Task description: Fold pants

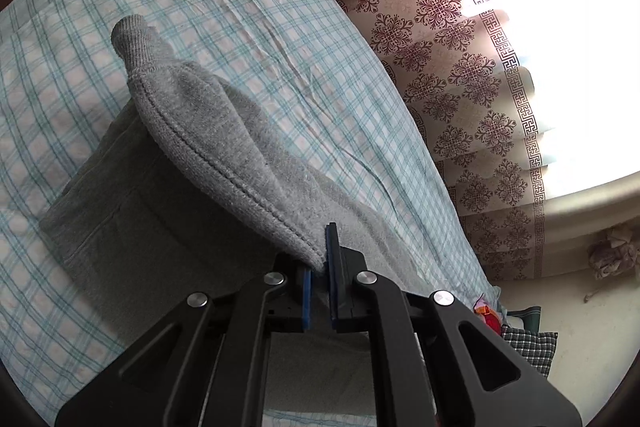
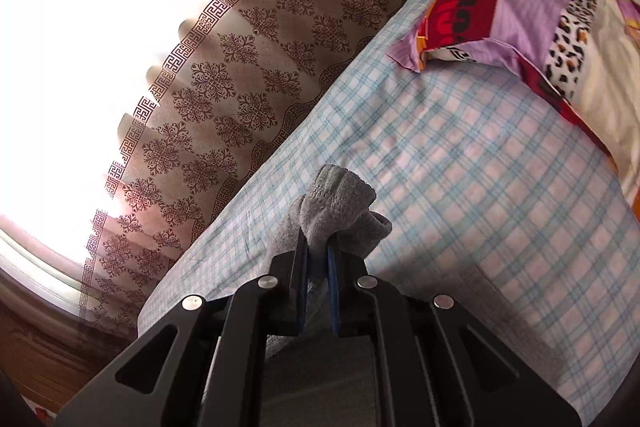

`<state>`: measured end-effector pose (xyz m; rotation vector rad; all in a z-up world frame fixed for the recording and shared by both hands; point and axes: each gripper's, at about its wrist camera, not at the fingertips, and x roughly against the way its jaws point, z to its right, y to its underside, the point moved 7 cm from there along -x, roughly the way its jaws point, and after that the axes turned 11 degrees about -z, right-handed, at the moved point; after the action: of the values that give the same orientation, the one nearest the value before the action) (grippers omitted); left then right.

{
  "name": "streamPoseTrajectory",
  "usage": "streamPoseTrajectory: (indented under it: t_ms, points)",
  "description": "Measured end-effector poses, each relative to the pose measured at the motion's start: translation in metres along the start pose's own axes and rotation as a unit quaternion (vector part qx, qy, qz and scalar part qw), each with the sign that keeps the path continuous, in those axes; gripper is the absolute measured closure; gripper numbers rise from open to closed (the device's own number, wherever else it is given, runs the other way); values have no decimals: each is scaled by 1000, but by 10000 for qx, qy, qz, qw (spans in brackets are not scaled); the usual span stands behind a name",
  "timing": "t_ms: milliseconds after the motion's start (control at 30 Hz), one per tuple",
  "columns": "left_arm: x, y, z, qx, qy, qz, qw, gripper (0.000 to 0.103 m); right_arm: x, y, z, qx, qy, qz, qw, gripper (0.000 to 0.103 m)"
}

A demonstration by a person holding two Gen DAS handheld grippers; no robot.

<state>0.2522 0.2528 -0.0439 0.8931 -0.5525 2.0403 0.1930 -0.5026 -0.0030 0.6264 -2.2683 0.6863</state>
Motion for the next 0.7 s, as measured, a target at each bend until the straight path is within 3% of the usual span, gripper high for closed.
streamPoseTrajectory:
  t_ms: [200,400,467,700]
  points:
    - [-11,47,-59,86,-232,-355,9991,97,18,73,61,-192,325,-143,9992,96]
    - [-37,78,-96,-311,-932,-366,9945,97,6,124,122,-541,775,-322,9950,96]
    - [-42,83,-97,-499,-1139,-332,9917,97,4,133,126,-413,985,-285,9939,96]
    - [-23,92,-90,-745,-1013,-94,9920,96,31,131,103,172,1203,157,9925,96]
